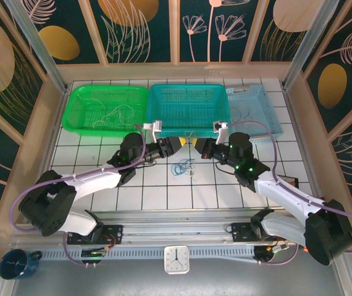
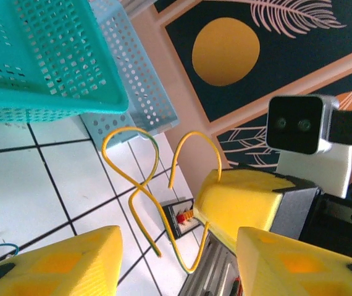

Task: Untangle the cables

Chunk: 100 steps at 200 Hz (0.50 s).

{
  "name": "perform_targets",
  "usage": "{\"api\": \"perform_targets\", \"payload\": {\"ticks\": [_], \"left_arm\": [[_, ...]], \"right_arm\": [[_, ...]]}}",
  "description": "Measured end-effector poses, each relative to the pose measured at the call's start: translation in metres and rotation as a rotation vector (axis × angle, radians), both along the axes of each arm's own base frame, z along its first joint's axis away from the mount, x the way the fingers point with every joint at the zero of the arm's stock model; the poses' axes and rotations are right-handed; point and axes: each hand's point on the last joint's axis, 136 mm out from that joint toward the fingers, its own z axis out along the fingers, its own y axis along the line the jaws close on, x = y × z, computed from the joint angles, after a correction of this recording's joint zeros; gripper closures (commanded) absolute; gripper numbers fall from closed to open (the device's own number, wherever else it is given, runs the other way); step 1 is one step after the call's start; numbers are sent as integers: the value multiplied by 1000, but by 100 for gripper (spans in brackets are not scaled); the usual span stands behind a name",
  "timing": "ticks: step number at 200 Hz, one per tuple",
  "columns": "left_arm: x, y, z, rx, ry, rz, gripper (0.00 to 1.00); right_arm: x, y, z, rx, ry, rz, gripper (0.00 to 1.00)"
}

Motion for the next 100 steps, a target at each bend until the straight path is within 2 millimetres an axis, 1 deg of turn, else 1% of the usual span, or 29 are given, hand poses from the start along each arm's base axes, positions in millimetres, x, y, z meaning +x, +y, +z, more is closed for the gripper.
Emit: {"api": "perform_targets", "payload": {"ticks": [24, 54, 100], "left_arm": [[-3, -5, -7, 7, 15, -17, 59], [-2, -6, -13, 17, 27, -18, 66], [-1, -7, -12, 14, 22, -14, 70]], "right_arm": [[0, 0, 0, 0, 0, 0, 100], [0, 0, 0, 0, 0, 0, 100], [0, 0, 0, 0, 0, 0, 100]]}}
